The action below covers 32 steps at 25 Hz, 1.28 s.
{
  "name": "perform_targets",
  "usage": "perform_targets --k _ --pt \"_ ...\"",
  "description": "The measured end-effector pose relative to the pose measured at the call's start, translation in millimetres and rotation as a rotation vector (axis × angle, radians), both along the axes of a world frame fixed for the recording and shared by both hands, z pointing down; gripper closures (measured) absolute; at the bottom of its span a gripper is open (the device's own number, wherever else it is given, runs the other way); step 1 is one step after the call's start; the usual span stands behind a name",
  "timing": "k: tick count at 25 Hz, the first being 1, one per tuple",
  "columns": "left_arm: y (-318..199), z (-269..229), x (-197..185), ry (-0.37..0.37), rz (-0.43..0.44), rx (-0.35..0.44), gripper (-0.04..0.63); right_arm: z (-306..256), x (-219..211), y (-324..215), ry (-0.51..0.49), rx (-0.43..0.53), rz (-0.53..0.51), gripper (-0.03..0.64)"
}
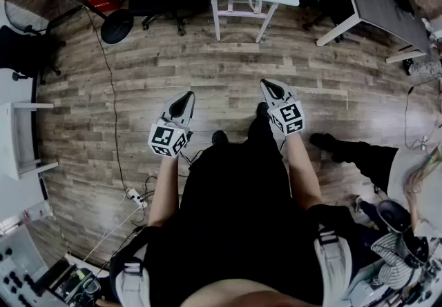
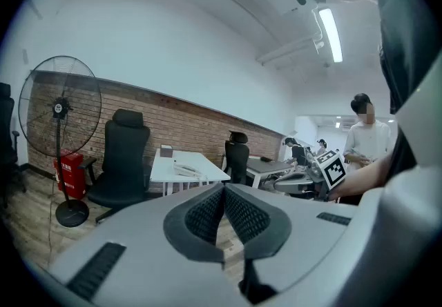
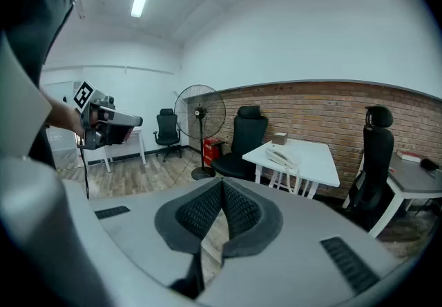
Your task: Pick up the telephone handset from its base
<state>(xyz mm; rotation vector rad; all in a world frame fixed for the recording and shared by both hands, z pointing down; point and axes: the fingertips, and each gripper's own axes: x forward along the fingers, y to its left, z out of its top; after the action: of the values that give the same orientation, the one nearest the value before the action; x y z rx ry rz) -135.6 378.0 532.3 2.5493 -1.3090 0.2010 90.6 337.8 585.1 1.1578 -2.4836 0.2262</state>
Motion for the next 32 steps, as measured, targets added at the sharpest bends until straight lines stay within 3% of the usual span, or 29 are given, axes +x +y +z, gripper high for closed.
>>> perform_targets --k 9,21,23,26,29,32 --pt "3 -7 -9 -0.002 0.046 0.023 0.575 -2 -19 15 0.005 -0.003 0.013 0.621" --pt "-45 -17 -4 0.009 0.026 0.04 0.575 -23 -27 -37 -0.046 0.061 -0.046 0.617" --pt "-50 -18 -2 0.01 0.027 0.041 0.575 -25 -25 -42 -0.06 0.064 -0.041 0.529" --pt "-54 -17 -1 0.01 0.027 0.037 0.575 -25 -22 -49 -0.082 0.069 -0.019 0.298" --pt "-56 -14 -1 0.008 0.028 0.029 0.575 -26 -17 -52 -0.1 0.085 0.001 0.184" --pt "-58 -13 0 0.006 0.027 0.028 0.575 -24 -15 -53 -0.1 0.085 -0.001 0.155"
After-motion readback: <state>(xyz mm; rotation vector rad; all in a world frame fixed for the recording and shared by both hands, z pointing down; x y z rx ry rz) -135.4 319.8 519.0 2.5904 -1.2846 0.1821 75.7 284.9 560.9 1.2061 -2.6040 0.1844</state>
